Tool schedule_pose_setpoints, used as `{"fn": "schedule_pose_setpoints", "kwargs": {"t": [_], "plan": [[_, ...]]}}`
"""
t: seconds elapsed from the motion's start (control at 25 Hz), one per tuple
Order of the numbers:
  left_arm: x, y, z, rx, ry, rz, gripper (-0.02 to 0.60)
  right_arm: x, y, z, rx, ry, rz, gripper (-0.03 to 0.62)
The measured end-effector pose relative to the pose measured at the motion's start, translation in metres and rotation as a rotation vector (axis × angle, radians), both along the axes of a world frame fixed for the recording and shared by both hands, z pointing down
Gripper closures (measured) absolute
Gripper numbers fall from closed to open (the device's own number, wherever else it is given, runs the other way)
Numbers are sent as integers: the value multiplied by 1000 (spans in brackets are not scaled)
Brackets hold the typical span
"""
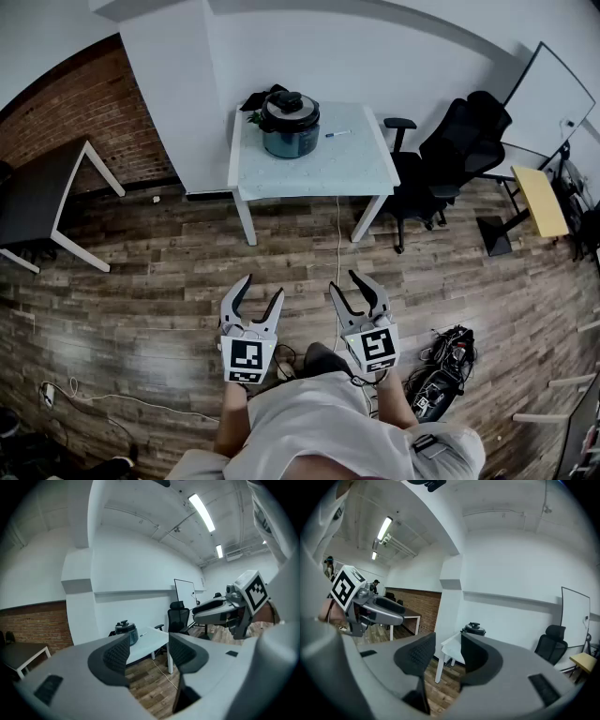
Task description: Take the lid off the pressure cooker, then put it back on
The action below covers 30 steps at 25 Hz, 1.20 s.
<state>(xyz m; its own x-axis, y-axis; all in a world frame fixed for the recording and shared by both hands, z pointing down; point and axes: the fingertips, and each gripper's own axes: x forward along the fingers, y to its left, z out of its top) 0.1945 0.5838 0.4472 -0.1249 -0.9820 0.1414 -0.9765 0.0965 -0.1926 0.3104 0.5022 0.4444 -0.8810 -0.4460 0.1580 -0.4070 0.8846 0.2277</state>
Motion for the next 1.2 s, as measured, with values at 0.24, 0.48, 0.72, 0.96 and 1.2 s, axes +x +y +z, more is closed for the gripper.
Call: {"fn": "schedule_pose_setpoints", "kwargs": {"t": [0.24, 0.48, 0.72, 0.96, 1.2], "plan": [[-9, -10, 8, -8, 8, 15, 325, -19, -5, 8, -12, -48, 0, 411], [-35, -47, 10, -3, 6, 13, 328, -46, -39, 12, -14, -41, -5, 410], [-66, -101, 7, -16, 9, -10, 330, -80, -93, 11, -29, -32, -34, 411], [-93, -167, -3, -20, 8, -44, 333, -112, -159, 2, -34, -39, -75, 413], [-112, -231, -15, -25, -9, -64, 334, -137, -225, -6, -41, -60, -105, 418]]}}
